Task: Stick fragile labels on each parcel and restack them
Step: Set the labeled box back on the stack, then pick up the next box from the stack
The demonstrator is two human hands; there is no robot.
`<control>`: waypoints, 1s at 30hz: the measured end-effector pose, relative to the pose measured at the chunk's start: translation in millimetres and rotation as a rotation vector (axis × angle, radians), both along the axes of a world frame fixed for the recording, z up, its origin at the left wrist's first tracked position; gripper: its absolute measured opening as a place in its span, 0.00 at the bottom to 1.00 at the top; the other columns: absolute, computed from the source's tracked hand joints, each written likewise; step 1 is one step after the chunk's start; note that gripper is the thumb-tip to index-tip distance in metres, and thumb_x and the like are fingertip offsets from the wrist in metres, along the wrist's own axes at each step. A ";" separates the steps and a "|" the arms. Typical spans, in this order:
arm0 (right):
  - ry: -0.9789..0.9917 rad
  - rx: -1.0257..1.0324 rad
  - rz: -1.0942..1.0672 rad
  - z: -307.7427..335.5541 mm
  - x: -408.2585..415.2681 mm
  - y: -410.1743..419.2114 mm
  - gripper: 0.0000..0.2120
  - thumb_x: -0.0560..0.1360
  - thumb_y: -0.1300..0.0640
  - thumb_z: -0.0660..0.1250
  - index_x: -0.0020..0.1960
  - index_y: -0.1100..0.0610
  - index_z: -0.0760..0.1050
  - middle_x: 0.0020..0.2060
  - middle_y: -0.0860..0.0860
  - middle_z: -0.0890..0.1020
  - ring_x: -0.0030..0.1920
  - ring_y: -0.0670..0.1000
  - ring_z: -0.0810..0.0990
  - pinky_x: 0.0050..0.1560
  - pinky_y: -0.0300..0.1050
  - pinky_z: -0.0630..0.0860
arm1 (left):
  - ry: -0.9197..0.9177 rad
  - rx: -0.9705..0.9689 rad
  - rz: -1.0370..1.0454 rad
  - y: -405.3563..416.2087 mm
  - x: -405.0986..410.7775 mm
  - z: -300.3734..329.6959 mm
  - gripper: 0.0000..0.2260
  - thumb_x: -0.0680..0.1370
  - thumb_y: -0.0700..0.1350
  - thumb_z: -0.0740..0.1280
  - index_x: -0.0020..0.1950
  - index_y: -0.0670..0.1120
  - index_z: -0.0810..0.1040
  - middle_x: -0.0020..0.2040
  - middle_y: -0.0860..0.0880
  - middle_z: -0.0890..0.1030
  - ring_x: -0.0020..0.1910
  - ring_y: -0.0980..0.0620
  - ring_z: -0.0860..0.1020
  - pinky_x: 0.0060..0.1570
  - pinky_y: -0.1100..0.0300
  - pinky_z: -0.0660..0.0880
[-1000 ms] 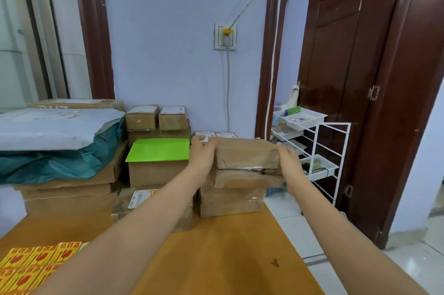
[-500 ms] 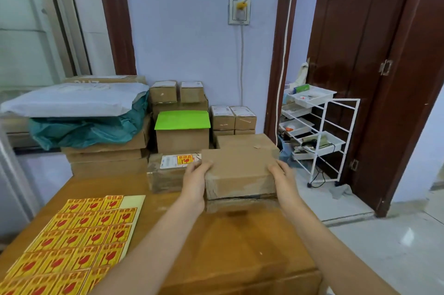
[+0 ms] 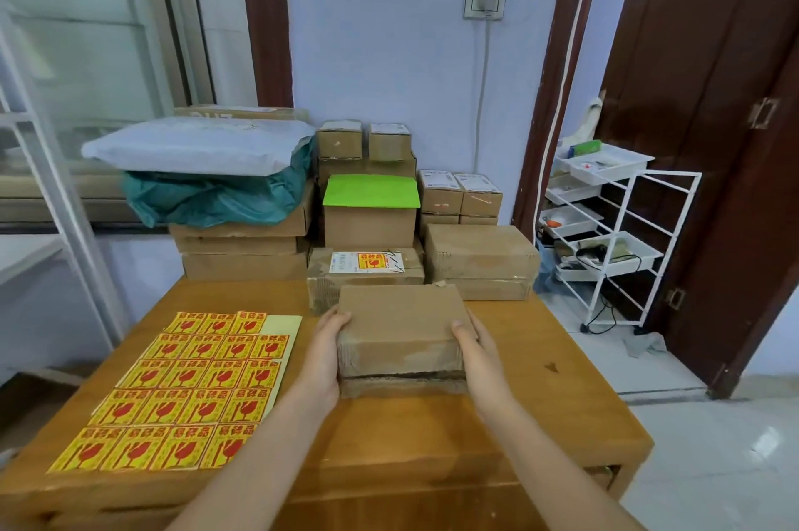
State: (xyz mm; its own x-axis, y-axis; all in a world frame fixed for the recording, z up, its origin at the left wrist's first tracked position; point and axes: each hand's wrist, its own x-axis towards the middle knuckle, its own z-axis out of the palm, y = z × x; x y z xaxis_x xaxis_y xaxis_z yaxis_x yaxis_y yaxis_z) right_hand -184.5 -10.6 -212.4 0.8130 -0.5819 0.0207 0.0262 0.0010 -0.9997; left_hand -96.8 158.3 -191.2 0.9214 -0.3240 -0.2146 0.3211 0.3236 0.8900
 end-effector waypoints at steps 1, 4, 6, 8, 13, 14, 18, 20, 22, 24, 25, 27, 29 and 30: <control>0.000 0.008 0.003 0.8 2.5 1.3 0.22 0.80 0.48 0.59 0.73 0.46 0.64 0.66 0.47 0.73 0.63 0.48 0.74 0.64 0.48 0.71 | -0.002 -0.005 0.001 1.5 2.3 0.3 0.16 0.80 0.48 0.61 0.68 0.51 0.71 0.55 0.45 0.80 0.50 0.46 0.79 0.40 0.54 0.74; -0.008 0.020 0.022 7.5 9.9 5.7 0.21 0.81 0.51 0.59 0.74 0.50 0.64 0.64 0.46 0.75 0.61 0.47 0.75 0.55 0.39 0.71 | 0.005 -0.002 0.026 4.7 11.7 0.4 0.16 0.79 0.48 0.62 0.68 0.52 0.72 0.56 0.45 0.80 0.51 0.46 0.79 0.40 0.54 0.74; 0.003 0.009 0.037 9.2 16.2 6.4 0.21 0.81 0.50 0.59 0.73 0.51 0.65 0.63 0.47 0.77 0.61 0.47 0.76 0.52 0.37 0.72 | 0.015 0.006 0.044 4.8 18.4 0.9 0.17 0.79 0.49 0.63 0.68 0.51 0.72 0.57 0.45 0.80 0.53 0.45 0.79 0.41 0.54 0.74; 0.015 0.000 0.042 10.5 22.4 5.6 0.22 0.81 0.50 0.58 0.73 0.52 0.65 0.62 0.47 0.78 0.61 0.47 0.76 0.53 0.38 0.73 | 0.033 0.009 0.050 3.1 23.9 2.7 0.17 0.78 0.50 0.64 0.67 0.51 0.73 0.56 0.44 0.80 0.52 0.45 0.79 0.41 0.53 0.75; 0.055 -0.017 0.034 14.4 32.7 -2.1 0.22 0.80 0.48 0.59 0.73 0.52 0.65 0.63 0.49 0.77 0.60 0.49 0.76 0.51 0.39 0.72 | 0.006 0.041 0.053 -3.8 30.4 9.4 0.16 0.79 0.49 0.63 0.66 0.49 0.73 0.54 0.45 0.80 0.49 0.47 0.78 0.41 0.54 0.74; 0.072 -0.032 0.037 15.1 33.5 -4.8 0.23 0.80 0.47 0.59 0.73 0.52 0.65 0.64 0.50 0.76 0.61 0.50 0.76 0.52 0.41 0.72 | -0.007 0.059 0.055 -4.9 31.4 10.1 0.16 0.79 0.49 0.63 0.66 0.49 0.73 0.53 0.45 0.80 0.48 0.47 0.78 0.40 0.55 0.74; 0.102 -0.162 0.034 25.9 34.1 -11.3 0.20 0.80 0.53 0.60 0.70 0.58 0.66 0.59 0.50 0.75 0.56 0.49 0.75 0.46 0.38 0.71 | -0.076 0.138 0.072 -4.4 34.6 11.7 0.14 0.80 0.47 0.63 0.64 0.47 0.73 0.49 0.48 0.79 0.45 0.51 0.77 0.38 0.58 0.71; 0.118 -0.305 -0.004 32.4 35.3 -14.3 0.21 0.79 0.56 0.63 0.70 0.60 0.66 0.61 0.52 0.75 0.57 0.50 0.74 0.50 0.40 0.71 | -0.141 0.183 0.080 -0.9 36.8 12.8 0.13 0.79 0.45 0.66 0.63 0.46 0.75 0.48 0.49 0.79 0.45 0.52 0.77 0.40 0.59 0.73; 0.114 -0.505 -0.049 39.3 35.7 -13.6 0.21 0.77 0.59 0.66 0.69 0.60 0.68 0.63 0.53 0.75 0.61 0.51 0.74 0.56 0.39 0.69 | -0.232 0.246 0.098 4.3 39.6 14.6 0.15 0.78 0.44 0.67 0.64 0.45 0.75 0.52 0.49 0.79 0.47 0.52 0.77 0.50 0.54 0.76; 0.086 -0.677 -0.082 48.0 34.5 -6.1 0.21 0.76 0.61 0.66 0.68 0.59 0.69 0.63 0.51 0.74 0.60 0.48 0.73 0.54 0.32 0.64 | -0.323 0.312 0.127 10.4 41.0 17.3 0.14 0.77 0.42 0.67 0.63 0.43 0.76 0.54 0.49 0.79 0.51 0.52 0.76 0.56 0.52 0.75; 0.061 -0.740 -0.091 53.0 34.1 0.4 0.20 0.76 0.62 0.65 0.67 0.58 0.70 0.62 0.50 0.73 0.57 0.45 0.72 0.51 0.29 0.62 | -0.369 0.342 0.141 13.7 41.0 19.1 0.14 0.78 0.42 0.67 0.63 0.43 0.76 0.55 0.48 0.78 0.52 0.52 0.76 0.54 0.55 0.76; -0.025 -0.811 -0.075 62.4 34.7 18.1 0.18 0.76 0.63 0.64 0.65 0.57 0.72 0.61 0.48 0.73 0.56 0.42 0.69 0.50 0.28 0.61 | -0.458 0.415 0.158 22.2 42.1 21.7 0.11 0.78 0.42 0.66 0.61 0.44 0.77 0.55 0.49 0.78 0.52 0.52 0.76 0.42 0.64 0.74; -0.111 -0.836 -0.018 69.2 37.0 40.6 0.15 0.76 0.63 0.63 0.62 0.55 0.74 0.58 0.45 0.74 0.58 0.42 0.70 0.54 0.29 0.62 | -0.554 0.508 0.177 34.7 46.2 23.4 0.10 0.79 0.43 0.65 0.60 0.45 0.78 0.54 0.50 0.79 0.53 0.53 0.76 0.37 0.69 0.72; -0.147 -0.841 0.027 72.1 37.9 53.0 0.14 0.76 0.63 0.63 0.61 0.55 0.75 0.56 0.43 0.74 0.58 0.41 0.71 0.55 0.27 0.62 | -0.601 0.559 0.193 42.9 49.8 24.1 0.10 0.79 0.44 0.64 0.59 0.45 0.79 0.53 0.51 0.79 0.53 0.53 0.76 0.42 0.68 0.72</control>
